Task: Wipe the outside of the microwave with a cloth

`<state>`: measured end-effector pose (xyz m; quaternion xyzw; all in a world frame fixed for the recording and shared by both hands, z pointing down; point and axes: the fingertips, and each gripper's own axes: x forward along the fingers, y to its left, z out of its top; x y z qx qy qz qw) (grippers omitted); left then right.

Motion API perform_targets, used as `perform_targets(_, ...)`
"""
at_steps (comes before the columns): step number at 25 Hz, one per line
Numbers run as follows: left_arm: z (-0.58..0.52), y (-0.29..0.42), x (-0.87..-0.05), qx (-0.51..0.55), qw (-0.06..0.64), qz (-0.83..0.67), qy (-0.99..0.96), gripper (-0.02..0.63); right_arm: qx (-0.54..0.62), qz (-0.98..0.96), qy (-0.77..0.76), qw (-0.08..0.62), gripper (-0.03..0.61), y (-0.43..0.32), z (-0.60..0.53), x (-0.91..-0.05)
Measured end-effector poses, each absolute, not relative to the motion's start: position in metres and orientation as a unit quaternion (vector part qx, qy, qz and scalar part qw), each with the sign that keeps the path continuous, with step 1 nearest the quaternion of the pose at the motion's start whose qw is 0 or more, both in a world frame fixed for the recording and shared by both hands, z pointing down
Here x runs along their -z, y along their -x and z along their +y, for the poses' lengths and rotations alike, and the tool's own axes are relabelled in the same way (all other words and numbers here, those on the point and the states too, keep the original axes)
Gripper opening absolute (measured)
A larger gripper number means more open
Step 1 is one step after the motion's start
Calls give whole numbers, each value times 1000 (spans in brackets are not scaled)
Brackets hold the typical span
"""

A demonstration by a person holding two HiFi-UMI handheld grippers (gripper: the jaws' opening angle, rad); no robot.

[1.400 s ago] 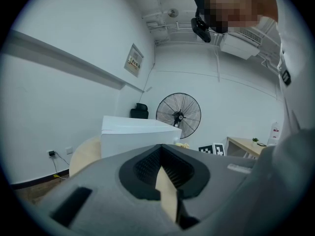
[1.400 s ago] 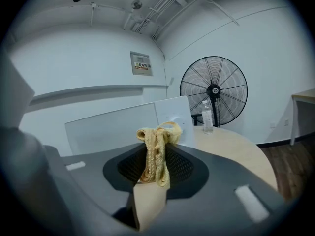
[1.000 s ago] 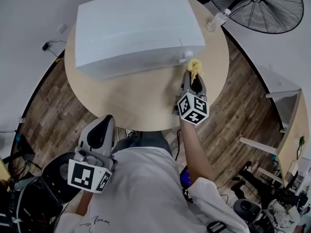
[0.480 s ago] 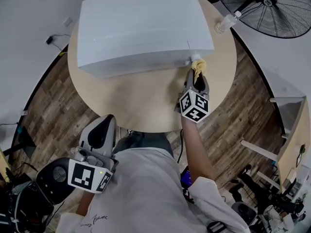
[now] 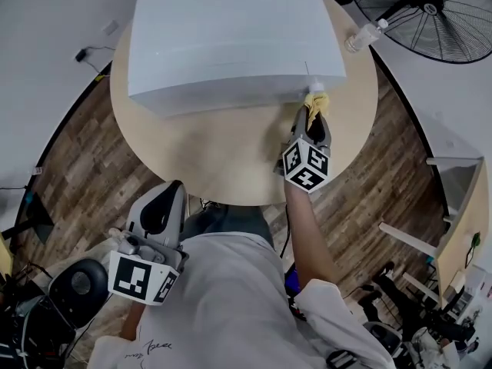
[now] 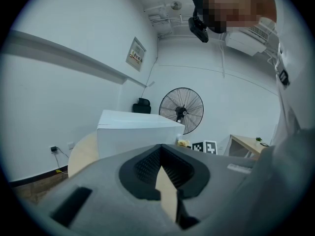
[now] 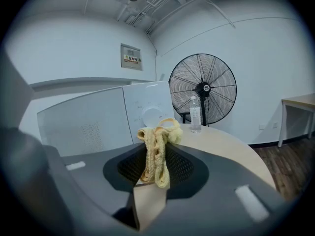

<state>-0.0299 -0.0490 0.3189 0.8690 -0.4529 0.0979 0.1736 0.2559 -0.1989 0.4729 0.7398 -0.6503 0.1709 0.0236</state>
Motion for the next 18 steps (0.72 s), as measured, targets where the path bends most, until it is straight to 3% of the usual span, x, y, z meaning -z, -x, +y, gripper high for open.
perform_targets(18,-33,67,-318,-80,193,-482,-851,-6,-187,-674,-715,0,121,-196,-202,-476)
